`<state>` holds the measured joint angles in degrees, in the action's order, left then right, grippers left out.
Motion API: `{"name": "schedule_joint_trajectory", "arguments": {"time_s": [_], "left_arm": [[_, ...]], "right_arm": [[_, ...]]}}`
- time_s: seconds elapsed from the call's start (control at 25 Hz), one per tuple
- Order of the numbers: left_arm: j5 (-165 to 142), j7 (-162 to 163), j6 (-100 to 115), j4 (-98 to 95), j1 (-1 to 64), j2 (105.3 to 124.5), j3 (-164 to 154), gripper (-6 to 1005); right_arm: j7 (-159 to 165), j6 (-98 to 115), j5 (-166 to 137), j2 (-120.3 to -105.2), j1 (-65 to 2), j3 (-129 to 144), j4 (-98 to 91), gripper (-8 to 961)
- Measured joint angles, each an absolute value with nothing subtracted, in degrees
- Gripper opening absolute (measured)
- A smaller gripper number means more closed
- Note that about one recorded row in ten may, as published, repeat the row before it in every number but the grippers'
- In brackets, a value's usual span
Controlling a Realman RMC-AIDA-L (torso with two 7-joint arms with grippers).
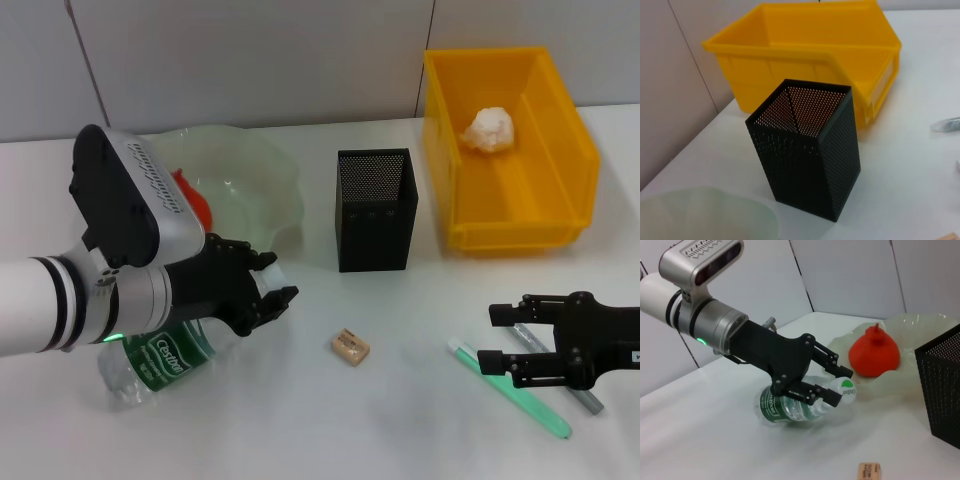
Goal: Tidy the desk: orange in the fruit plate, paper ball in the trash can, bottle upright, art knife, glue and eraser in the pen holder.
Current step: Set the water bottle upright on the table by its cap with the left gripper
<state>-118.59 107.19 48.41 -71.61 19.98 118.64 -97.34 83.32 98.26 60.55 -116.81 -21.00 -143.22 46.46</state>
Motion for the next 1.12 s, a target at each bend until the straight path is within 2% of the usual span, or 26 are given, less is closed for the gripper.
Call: {"name": "schedule_joint_trajectory", "arguments": {"time_s": [1.12], "left_arm": [[-118.6, 107.2, 48.5, -73.2, 19.6, 118.65, -97.5, 425]], "right_arm": [[83.3, 98.2, 60.9, -116.81, -21.0, -143.3, 46.6, 752]]}}
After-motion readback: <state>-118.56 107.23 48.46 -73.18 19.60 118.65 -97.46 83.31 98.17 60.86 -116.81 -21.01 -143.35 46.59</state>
